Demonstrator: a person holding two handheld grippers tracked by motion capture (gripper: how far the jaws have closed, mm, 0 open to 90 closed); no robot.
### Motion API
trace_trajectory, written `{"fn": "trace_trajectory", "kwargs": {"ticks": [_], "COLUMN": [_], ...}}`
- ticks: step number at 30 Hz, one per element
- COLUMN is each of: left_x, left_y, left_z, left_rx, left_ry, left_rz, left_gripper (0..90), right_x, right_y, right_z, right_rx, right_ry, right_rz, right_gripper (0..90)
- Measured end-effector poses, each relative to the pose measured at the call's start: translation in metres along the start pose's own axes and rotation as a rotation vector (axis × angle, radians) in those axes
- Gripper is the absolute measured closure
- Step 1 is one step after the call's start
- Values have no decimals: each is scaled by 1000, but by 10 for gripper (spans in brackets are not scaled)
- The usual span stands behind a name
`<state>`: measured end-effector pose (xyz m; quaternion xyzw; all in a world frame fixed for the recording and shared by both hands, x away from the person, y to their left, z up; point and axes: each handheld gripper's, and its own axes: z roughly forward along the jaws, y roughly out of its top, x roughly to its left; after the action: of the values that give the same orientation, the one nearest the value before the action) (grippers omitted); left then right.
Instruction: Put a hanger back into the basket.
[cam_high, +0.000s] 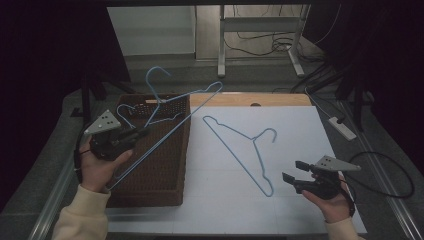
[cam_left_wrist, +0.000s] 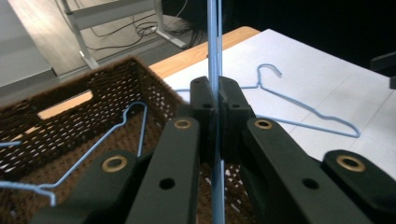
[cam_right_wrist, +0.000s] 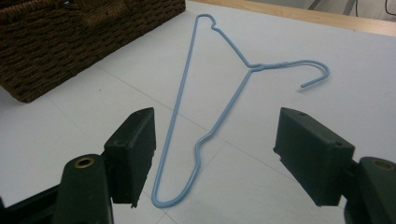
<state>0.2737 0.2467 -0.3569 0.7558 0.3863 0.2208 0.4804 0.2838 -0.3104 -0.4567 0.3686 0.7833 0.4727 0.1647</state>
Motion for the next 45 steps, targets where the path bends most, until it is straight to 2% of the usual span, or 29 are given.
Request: {"fn": "trace_trajectory", "kwargs": {"ticks": [13, 19, 21, 25, 32, 38, 45], "left_x": [30, 45, 49, 56, 66, 69, 69], "left_y": [-19, -29, -31, -36, -47, -52, -58], "left_z": [-5, -5, -3, -2, 0, 13, 27], "left_rx": [48, 76, 97, 108, 145, 196, 236], "left_ry": [92, 114, 126, 134, 131, 121, 86], "left_rz": [-38, -72, -73, -88, -116, -118, -132], "left_gripper": [870, 870, 870, 870, 870, 870, 870], "right_x": [-1, -1, -1, 0, -1, -1, -2], "right_y": [-2, -3, -3, -3, -4, -4, -4], "right_z": [3, 4, 5, 5, 6, 7, 7], "right_rx": [13, 19, 25, 28, 32, 35, 37], "right_ry": [0, 0, 2, 5, 3, 5, 4], "right_rz": [-2, 3, 3, 0, 4, 4, 7], "right_gripper": [295, 294, 293, 292, 291, 291, 291]}}
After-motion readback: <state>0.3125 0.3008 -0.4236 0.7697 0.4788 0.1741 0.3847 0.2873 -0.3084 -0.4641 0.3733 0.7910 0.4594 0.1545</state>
